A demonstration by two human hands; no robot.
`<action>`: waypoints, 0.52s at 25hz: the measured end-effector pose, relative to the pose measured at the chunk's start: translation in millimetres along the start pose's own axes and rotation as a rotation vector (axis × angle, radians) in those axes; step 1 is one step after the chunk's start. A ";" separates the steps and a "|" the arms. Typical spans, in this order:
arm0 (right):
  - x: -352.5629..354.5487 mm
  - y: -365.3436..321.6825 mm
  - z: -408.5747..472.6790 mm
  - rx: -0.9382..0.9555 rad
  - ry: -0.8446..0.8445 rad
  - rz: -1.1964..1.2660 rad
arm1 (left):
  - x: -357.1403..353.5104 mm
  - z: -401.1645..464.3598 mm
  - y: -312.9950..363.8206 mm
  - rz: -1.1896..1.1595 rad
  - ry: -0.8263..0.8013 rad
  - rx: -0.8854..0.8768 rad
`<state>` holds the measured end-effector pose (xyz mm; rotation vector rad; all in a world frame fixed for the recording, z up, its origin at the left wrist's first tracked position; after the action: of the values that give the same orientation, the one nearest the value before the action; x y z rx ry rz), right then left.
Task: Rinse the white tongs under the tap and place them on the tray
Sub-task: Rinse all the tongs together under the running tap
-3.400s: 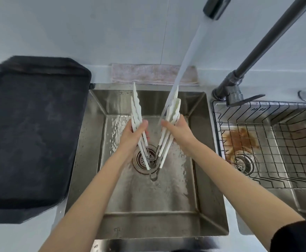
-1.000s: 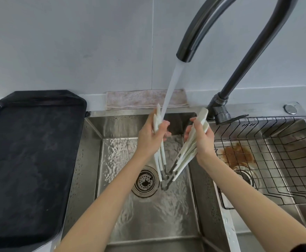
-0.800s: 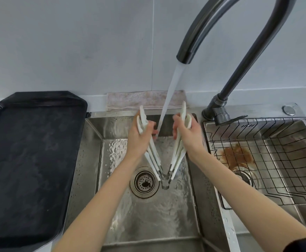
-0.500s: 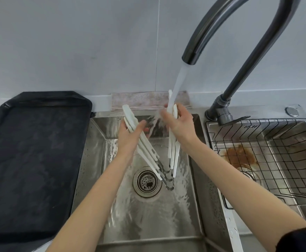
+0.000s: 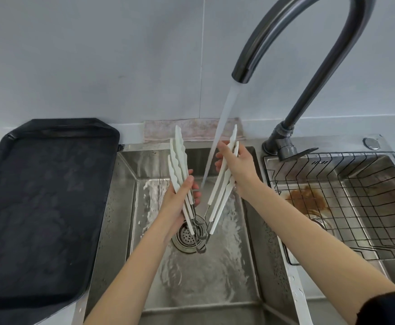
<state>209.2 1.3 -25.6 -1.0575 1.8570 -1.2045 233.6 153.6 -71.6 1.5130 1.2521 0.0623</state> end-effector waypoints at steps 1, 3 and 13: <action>0.9 3.8 -0.6 -0.023 -0.023 -0.020 | 0.9 -0.7 0.0 0.008 -0.004 -0.002; 3.6 12.1 -5.2 -0.080 -0.076 -0.059 | 0.9 -4.0 0.3 0.010 -0.013 0.001; 112.6 10.8 -59.4 -0.012 0.356 -0.159 | -8.2 -18.9 -1.5 0.042 0.014 0.028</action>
<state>105.7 -73.5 -27.1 -1.0667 2.0775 -1.5590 217.2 160.4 -60.9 1.5652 1.2368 0.0833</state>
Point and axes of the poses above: each hand's wrist, its own z-axis towards the middle knuckle, its own x-axis out of the back of the hand, y = z × x, the point moved 7 cm from there along z, towards the middle knuckle, and after that the axes turned 15 degrees about -y, right-handed, at the moved point
